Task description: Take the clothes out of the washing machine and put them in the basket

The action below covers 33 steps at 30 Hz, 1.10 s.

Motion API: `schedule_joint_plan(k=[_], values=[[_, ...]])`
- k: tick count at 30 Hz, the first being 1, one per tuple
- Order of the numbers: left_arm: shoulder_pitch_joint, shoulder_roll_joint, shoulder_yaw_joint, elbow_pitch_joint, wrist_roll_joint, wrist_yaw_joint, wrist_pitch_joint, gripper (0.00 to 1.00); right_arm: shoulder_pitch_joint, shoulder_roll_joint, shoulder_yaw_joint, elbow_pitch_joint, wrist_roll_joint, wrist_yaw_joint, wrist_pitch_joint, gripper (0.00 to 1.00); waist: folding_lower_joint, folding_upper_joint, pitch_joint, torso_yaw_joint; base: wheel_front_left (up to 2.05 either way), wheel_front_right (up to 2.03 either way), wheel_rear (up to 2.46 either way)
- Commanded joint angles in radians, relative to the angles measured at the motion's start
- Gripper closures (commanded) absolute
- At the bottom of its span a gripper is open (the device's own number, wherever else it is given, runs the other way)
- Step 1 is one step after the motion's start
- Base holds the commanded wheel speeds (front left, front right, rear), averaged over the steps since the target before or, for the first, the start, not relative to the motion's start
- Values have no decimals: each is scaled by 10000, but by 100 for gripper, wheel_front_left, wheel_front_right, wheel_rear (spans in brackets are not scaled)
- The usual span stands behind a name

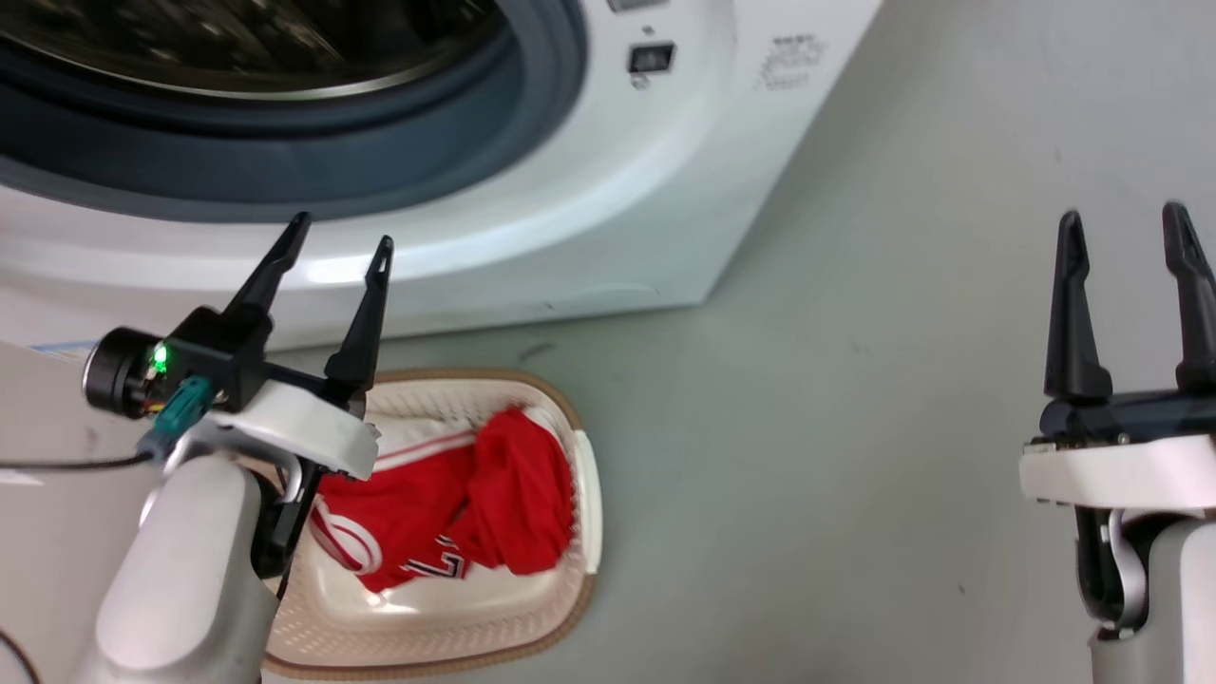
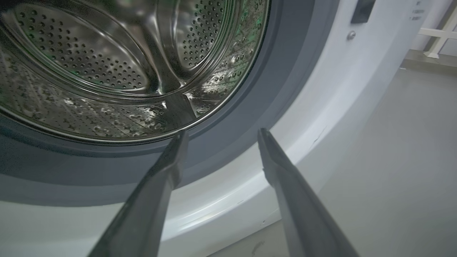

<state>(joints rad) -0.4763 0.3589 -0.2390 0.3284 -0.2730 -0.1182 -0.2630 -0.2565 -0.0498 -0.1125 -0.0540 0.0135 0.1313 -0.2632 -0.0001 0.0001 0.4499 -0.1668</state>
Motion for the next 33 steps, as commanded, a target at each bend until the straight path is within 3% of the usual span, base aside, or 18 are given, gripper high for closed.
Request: schedule_joint_plan(k=[1,17,25,33], values=[[335,-192,241,-336,119,70,-26,0,223,-6,-59,48,-125,-9,-24,0,1,-1,-929,702,0,0,0],[3471,-1579,2177,-2549,1155,512,-26,0,1867,-6,-272,81,-143,-9,-23,0,1,-1,-3190,1509,0,0,0],[4751,-2409,2408,-2716,1901,726,-25,0,2756,-6,-309,79,-163,-11,-23,0,1,-1,-4151,1696,0,0,0],[5534,-2748,2502,-2848,2327,992,-25,0,3262,-6,-154,-11,36,-11,-23,0,1,-1,-4499,1626,0,0,0]])
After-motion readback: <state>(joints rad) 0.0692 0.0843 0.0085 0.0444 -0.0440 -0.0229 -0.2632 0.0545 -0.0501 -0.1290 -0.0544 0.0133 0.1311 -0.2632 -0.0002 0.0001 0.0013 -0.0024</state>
